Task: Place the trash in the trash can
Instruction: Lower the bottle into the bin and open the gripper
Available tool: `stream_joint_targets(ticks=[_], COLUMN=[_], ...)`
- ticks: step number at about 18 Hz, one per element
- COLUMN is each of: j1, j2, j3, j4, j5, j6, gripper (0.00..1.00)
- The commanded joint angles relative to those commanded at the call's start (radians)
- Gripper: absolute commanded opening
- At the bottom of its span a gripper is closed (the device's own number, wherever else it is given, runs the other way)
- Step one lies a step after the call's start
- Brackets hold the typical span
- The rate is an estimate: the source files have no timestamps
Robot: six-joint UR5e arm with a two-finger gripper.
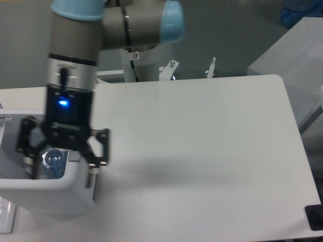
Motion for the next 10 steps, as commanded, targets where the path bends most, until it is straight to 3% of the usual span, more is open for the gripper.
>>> stream_joint_targets(ticks=[4, 8, 10], j1=[0.115, 0.146, 0.167], j2=[0.06, 0.094, 0.1], j3=[-0.011, -0.009, -0.011], j4=[-0.115, -0.248, -0.271], j5=[0.008, 0.014, 0.014], j6=[0.234, 0.393, 0.421], gripper=[1.0, 1.0, 1.0])
